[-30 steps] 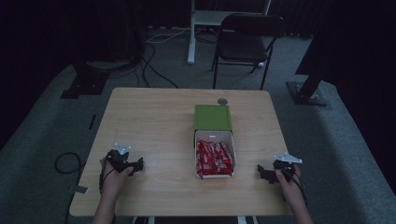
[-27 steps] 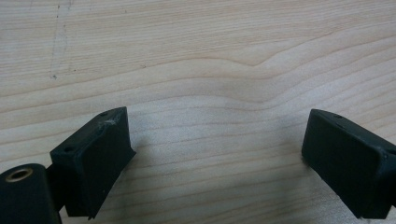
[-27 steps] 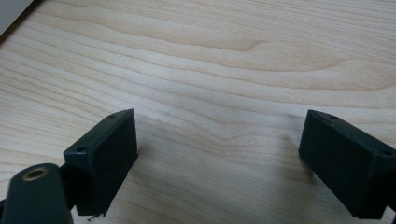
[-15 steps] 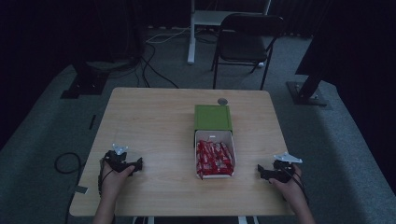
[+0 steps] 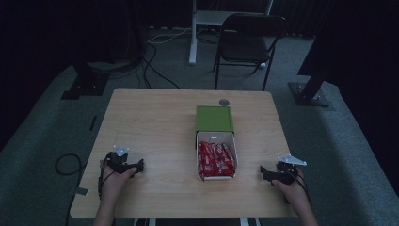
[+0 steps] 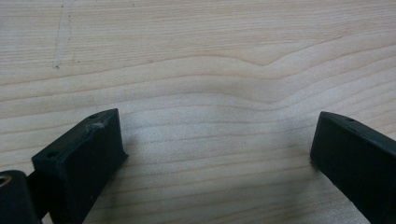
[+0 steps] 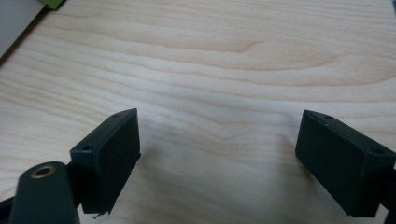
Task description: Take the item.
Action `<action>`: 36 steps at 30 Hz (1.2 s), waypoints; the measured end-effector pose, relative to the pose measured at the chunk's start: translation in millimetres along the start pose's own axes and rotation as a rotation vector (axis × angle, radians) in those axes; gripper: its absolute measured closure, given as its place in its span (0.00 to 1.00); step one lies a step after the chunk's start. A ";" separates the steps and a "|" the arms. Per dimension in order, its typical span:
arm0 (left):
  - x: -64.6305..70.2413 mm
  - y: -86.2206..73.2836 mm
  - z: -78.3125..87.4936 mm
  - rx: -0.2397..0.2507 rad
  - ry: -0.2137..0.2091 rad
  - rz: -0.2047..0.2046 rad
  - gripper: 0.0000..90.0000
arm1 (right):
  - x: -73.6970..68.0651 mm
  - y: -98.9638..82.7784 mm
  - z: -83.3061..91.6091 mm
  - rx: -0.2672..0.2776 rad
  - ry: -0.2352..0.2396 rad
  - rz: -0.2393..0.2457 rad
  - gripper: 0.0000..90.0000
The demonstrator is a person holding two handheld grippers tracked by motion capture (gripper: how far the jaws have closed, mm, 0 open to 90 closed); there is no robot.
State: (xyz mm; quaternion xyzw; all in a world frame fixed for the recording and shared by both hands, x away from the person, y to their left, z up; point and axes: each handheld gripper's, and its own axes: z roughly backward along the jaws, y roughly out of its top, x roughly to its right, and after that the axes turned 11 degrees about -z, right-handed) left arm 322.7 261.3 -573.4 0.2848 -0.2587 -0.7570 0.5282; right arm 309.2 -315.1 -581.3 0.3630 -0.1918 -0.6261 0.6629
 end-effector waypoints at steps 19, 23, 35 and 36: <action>0.1 -0.1 0.0 0.001 0.000 0.000 0.04 | -35.0 27.8 27.4 0.059 0.091 -0.015 0.15; 0.4 -0.1 0.1 0.000 0.002 0.002 0.04 | -41.4 35.3 32.1 0.077 0.101 -0.020 0.15; 0.3 -0.1 0.1 0.000 0.002 0.001 0.04 | -76.2 60.4 51.3 0.134 0.185 0.018 0.16; 0.3 -0.2 0.0 0.000 0.002 0.001 0.04 | -78.8 61.9 52.0 0.136 0.191 0.022 0.16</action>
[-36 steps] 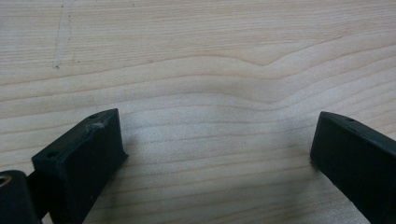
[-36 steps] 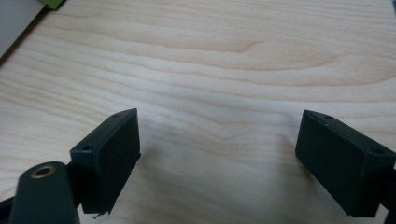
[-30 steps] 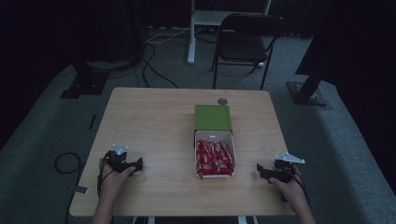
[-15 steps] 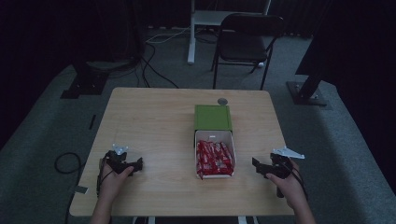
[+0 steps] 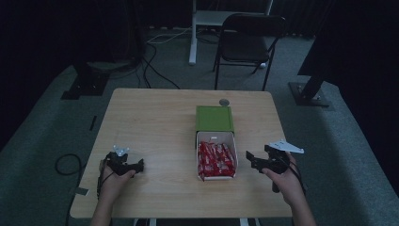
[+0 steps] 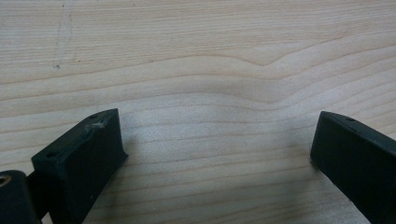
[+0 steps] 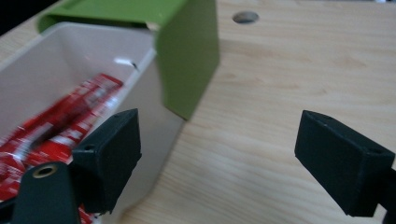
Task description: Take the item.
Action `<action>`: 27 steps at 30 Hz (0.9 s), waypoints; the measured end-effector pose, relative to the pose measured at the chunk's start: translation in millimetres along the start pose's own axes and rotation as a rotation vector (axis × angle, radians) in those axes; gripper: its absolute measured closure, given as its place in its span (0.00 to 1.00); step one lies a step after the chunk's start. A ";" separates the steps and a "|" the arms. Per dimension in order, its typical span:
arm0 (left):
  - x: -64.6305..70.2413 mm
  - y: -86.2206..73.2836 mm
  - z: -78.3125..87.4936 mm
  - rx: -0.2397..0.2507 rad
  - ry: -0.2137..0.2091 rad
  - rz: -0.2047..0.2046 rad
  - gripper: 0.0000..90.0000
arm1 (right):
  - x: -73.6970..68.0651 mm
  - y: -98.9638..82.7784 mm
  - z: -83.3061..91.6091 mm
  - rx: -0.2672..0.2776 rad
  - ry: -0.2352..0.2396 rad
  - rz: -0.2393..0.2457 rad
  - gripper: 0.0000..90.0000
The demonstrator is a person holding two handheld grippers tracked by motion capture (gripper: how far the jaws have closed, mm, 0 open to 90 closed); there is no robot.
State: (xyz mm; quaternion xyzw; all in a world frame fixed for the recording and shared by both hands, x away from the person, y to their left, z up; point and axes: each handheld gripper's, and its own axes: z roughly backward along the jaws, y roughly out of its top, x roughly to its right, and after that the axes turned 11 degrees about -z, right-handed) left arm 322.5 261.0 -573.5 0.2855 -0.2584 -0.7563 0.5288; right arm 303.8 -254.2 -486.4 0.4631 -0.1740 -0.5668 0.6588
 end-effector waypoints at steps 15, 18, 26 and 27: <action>0.1 0.0 0.0 0.000 0.000 0.001 0.04 | -46.4 19.3 -9.6 0.002 0.100 0.071 0.16; 0.1 0.0 0.0 0.000 0.000 0.001 0.04 | -55.3 18.8 -13.3 -0.006 0.121 0.084 0.16; 0.0 0.0 0.0 0.000 0.000 0.000 0.04 | -79.0 13.0 -23.7 -0.040 0.179 0.137 0.18; 0.1 0.0 0.0 0.000 0.000 0.001 0.04 | -80.9 12.4 -24.9 -0.043 0.181 0.140 0.18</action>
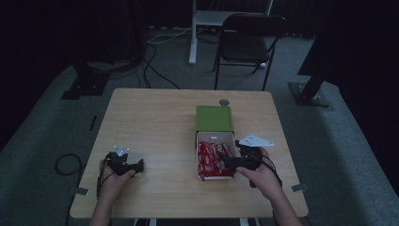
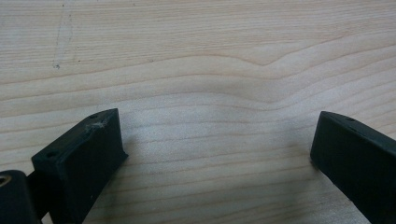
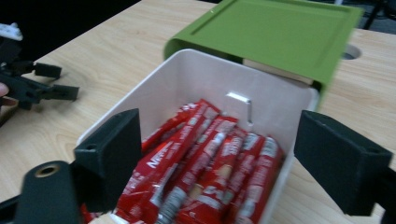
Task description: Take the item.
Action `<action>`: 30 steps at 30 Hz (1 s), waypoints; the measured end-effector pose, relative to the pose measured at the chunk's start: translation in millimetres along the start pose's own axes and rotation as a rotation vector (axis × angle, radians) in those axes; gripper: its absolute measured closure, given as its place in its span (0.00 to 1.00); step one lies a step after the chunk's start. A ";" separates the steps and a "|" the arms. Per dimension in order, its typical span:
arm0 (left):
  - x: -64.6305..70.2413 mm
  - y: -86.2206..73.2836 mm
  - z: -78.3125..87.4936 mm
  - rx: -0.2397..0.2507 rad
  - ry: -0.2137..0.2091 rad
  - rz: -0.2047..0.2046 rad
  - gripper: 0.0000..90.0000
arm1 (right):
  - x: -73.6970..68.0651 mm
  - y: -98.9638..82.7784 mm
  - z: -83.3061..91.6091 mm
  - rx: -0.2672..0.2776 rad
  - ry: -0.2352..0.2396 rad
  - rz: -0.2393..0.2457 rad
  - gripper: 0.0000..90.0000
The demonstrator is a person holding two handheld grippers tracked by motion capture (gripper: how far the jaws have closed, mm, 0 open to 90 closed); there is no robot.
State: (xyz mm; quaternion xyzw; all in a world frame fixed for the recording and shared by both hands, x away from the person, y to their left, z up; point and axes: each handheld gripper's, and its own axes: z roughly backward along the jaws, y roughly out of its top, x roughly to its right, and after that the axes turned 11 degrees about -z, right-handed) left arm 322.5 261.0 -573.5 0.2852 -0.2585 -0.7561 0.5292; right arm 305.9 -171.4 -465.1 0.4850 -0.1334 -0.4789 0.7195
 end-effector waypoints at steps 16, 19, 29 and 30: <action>-0.1 0.0 0.0 0.000 0.000 0.000 0.04 | -18.8 -10.3 -27.5 -0.087 -0.019 0.022 0.43; -0.1 0.0 0.0 0.000 0.000 -0.001 0.04 | -20.8 -13.1 -30.7 -0.098 -0.011 0.020 0.45; 0.0 0.0 0.0 0.000 0.000 0.000 0.04 | -25.8 -18.6 -41.0 -0.127 -0.048 0.022 0.54; -0.1 0.0 0.0 0.000 0.000 -0.001 0.04 | -26.0 -18.7 -41.5 -0.128 -0.055 0.032 0.55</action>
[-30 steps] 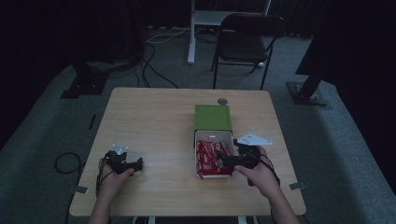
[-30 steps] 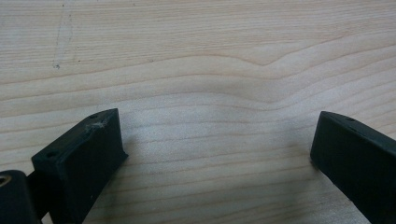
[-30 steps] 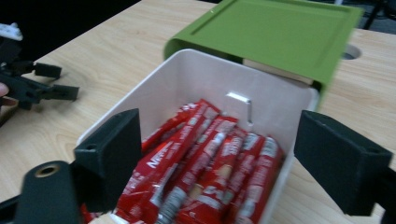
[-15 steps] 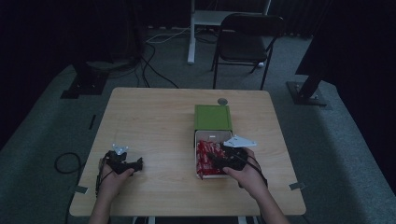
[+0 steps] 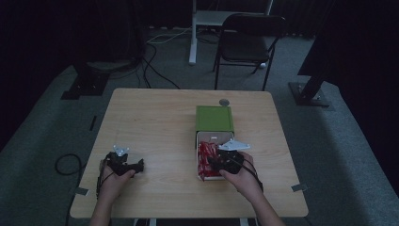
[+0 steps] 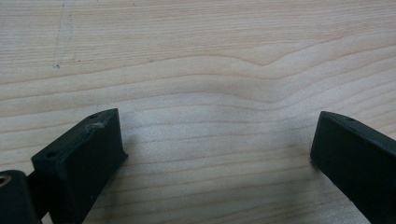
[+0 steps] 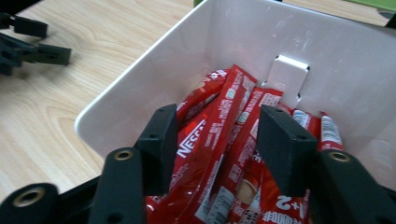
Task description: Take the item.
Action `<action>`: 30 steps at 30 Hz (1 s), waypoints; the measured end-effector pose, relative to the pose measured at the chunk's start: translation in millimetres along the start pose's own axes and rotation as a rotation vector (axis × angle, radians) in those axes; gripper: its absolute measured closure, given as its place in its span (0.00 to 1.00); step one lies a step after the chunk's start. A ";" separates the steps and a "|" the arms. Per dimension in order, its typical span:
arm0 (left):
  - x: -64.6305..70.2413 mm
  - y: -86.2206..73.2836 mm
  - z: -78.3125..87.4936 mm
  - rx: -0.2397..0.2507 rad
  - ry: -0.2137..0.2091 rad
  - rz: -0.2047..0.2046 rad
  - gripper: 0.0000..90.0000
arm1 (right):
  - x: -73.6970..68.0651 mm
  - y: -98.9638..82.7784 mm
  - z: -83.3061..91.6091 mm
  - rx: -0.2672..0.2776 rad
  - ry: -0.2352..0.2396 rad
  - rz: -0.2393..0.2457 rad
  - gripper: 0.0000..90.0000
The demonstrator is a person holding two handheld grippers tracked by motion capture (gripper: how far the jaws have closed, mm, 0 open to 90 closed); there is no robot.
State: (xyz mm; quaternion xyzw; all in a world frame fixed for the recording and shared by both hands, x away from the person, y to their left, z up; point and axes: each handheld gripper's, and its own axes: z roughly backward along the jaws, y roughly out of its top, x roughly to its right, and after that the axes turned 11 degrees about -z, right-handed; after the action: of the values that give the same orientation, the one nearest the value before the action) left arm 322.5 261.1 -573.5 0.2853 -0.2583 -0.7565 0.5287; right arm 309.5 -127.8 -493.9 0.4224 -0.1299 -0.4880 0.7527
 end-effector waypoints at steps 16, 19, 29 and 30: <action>0.1 0.0 0.0 0.000 0.000 0.001 0.04 | -1.1 -5.7 -15.1 -0.078 -0.020 -0.027 0.63; 0.0 0.0 0.0 0.001 0.000 0.001 0.04 | 0.1 -6.3 -15.8 -0.067 -0.028 -0.038 0.71; 0.0 0.0 0.0 0.000 0.000 0.001 0.04 | 5.7 -3.9 -6.8 -0.053 -0.020 -0.080 0.91; 0.0 0.0 0.0 0.001 0.000 0.001 0.04 | 6.0 -4.1 -6.1 -0.050 -0.019 -0.083 0.91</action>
State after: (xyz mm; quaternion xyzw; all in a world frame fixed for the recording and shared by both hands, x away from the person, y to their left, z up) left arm 322.5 261.1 -573.5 0.2854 -0.2586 -0.7562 0.5290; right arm 313.6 -130.4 -502.0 0.4040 -0.1070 -0.5259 0.7408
